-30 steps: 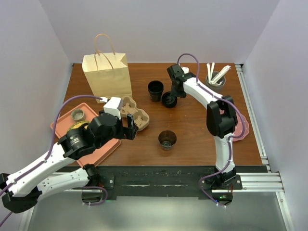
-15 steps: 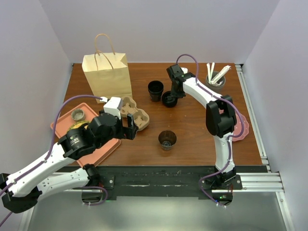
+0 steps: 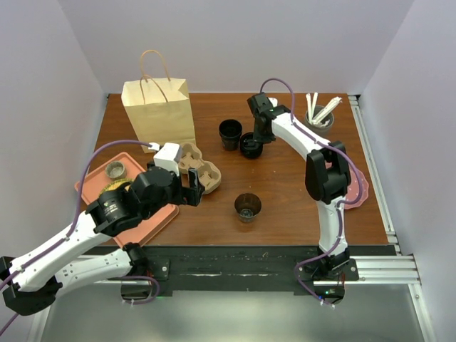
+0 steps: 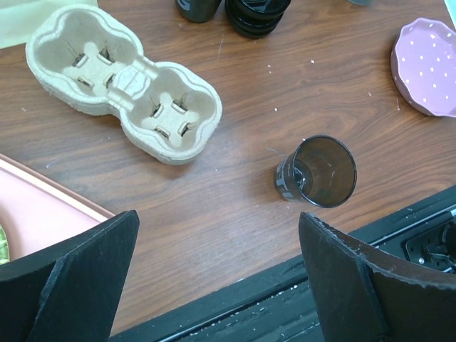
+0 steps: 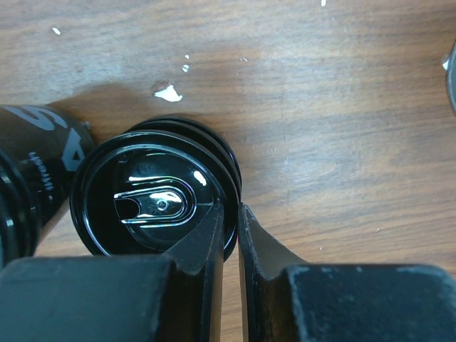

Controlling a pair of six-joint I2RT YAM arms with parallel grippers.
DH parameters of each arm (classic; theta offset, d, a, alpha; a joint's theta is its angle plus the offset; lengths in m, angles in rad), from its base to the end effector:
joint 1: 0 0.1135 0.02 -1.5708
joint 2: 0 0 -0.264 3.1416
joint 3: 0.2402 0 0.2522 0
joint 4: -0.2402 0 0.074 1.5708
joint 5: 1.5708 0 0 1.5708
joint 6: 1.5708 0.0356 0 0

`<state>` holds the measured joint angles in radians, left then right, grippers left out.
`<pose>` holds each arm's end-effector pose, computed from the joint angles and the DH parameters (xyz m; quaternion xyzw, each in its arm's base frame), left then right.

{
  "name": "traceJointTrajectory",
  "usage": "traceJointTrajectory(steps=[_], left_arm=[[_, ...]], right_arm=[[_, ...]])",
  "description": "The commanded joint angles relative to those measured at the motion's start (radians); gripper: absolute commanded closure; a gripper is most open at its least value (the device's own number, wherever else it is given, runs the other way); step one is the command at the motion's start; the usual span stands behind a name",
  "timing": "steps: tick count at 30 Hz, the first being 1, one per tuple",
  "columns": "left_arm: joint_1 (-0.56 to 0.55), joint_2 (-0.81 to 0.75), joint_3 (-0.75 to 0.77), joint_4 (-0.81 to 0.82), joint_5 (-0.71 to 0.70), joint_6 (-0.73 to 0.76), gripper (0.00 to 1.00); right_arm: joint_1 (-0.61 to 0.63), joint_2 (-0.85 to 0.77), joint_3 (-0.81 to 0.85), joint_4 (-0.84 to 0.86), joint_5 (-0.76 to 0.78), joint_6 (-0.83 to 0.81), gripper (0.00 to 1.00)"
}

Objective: Pack the takeout coffee

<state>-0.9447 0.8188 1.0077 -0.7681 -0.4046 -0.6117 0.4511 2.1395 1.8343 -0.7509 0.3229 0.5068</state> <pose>0.1041 -0.1201 0.3528 0.0485 0.8656 -0.2013 0.4560 0.4251 0.1934 0.2258 0.0675 0.9530 -0.0222 0.2946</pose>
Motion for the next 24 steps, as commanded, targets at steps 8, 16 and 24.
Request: traceJointTrajectory(steps=[8, 16, 24], left_arm=[[0.000, 0.117, 0.110, 0.078, -0.031, -0.014, 0.04], [0.003, 0.310, 0.325, 0.058, 0.064, -0.040, 0.07], [0.029, 0.396, 0.472, 0.095, 0.159, -0.109, 0.10]], right_arm=[[-0.003, -0.216, -0.019, -0.113, 0.041, -0.021, 0.91], [0.011, -0.485, -0.184, -0.107, -0.108, -0.025, 0.92], [0.086, -0.733, -0.329, -0.087, -0.238, -0.024, 0.92]])
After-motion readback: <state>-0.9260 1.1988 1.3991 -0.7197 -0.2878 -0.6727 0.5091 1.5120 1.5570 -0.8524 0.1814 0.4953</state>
